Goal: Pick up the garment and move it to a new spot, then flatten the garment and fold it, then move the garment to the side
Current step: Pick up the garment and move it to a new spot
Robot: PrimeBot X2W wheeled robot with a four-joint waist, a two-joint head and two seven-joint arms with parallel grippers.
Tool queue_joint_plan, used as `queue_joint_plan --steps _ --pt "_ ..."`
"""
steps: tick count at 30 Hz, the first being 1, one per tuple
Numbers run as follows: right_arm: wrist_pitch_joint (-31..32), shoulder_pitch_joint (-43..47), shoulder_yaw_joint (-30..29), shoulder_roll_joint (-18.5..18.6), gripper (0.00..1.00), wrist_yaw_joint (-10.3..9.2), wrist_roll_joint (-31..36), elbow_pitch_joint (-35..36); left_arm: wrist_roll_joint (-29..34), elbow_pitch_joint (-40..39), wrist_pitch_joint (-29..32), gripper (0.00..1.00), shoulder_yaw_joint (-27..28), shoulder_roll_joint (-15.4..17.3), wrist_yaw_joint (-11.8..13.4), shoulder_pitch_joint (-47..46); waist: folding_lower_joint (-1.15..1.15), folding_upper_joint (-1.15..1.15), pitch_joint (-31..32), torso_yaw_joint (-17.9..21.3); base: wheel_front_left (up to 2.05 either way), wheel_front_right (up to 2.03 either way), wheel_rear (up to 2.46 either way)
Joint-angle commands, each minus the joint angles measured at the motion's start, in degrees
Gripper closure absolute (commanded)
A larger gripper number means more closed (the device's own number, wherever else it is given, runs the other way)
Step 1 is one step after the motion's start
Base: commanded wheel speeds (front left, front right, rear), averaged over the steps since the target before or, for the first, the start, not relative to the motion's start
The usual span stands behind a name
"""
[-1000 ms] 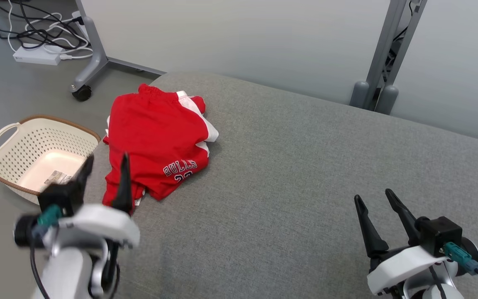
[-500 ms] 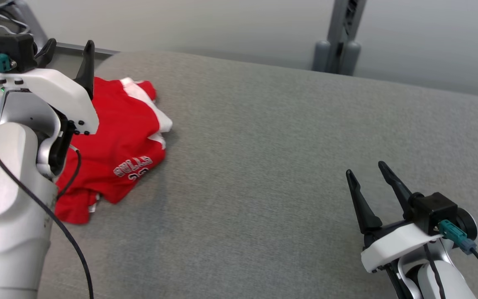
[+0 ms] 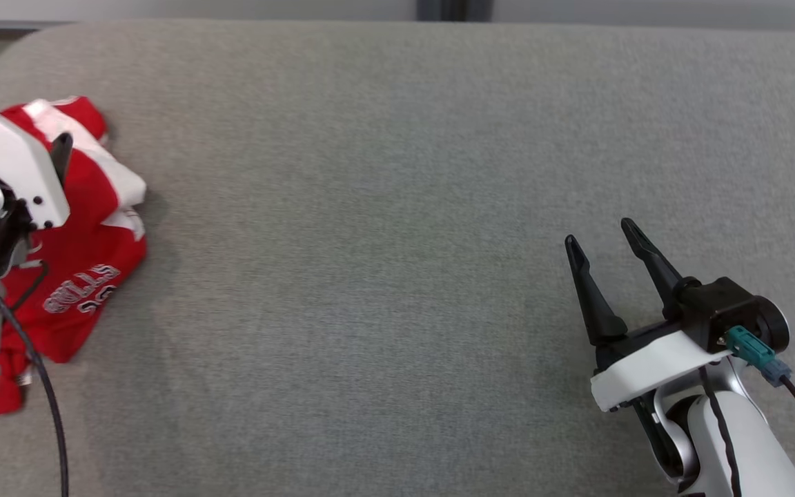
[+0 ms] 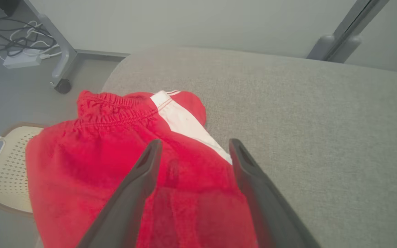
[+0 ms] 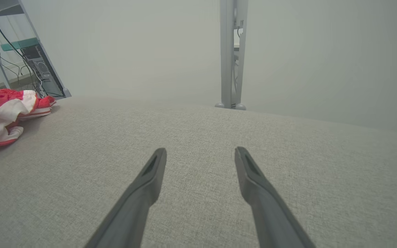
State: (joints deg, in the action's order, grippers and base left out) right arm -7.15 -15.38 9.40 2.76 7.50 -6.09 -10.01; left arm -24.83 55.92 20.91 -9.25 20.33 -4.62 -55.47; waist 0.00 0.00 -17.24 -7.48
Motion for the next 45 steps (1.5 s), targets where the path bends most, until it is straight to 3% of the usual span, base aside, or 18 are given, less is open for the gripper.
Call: queue_joint_plan --steps 1,7,9,10,13,20,28,37,45 --pt "-0.51 -0.95 -0.01 0.34 0.0 -0.02 0.13 0.13 -0.26 2.16 1.28 0.0 -0.09 0.96 -0.46 -1.14 0.0 0.0 -3.59 3.24 0.0 0.0 0.0" --pt "-1.06 -1.95 0.28 0.58 0.0 -0.02 0.16 -0.02 -0.17 8.49 4.45 0.0 -0.53 2.92 0.11 -1.94 0.0 0.0 -5.83 4.66 0.0 0.0 0.0" --pt "-1.15 -2.15 0.34 0.57 0.0 -0.02 0.16 -0.1 -0.74 9.95 4.97 0.62 -0.23 3.12 -0.01 -2.28 0.0 0.0 -6.26 4.8 0.0 0.0 0.0" --pt "-1.22 -2.23 0.35 0.56 0.0 -0.02 0.15 -0.13 -0.89 10.38 4.61 1.0 -0.15 3.2 0.04 -2.54 0.0 0.0 -6.41 4.81 0.0 0.0 0.0" --pt "-1.21 -2.67 0.24 0.56 0.0 -0.02 0.05 -0.31 -0.48 11.31 3.72 1.0 -0.68 3.56 -0.02 -2.74 0.0 0.0 -6.7 4.7 0.0 0.0 0.0" --pt "-1.39 -2.33 -0.36 0.82 0.0 -0.02 0.21 -0.81 1.19 8.93 -8.24 1.0 -0.94 4.53 3.64 -5.36 0.0 0.0 -5.68 3.45 0.0 0.0 0.0" --pt "-1.68 -0.89 -0.46 0.71 0.0 -0.02 -0.3 -1.52 2.49 5.4 -19.23 1.0 -1.35 4.51 5.73 -7.36 0.0 0.0 -1.78 2.21 0.0 0.0 0.0" --pt "-1.3 2.06 -1.96 0.44 0.0 -0.02 -0.86 -1.45 2.97 -3.63 -25.01 1.0 -4.41 -0.05 2.54 -1.99 0.0 0.0 4.47 2.08 0.0 0.0 0.0" --pt "-1.16 3.34 -2.69 0.33 0.0 -0.02 -1.22 -0.49 2.87 -22.05 -22.01 1.0 -9.06 -3.22 1.19 8.98 0.0 0.0 6.72 4.97 0.0 0.0 0.0"
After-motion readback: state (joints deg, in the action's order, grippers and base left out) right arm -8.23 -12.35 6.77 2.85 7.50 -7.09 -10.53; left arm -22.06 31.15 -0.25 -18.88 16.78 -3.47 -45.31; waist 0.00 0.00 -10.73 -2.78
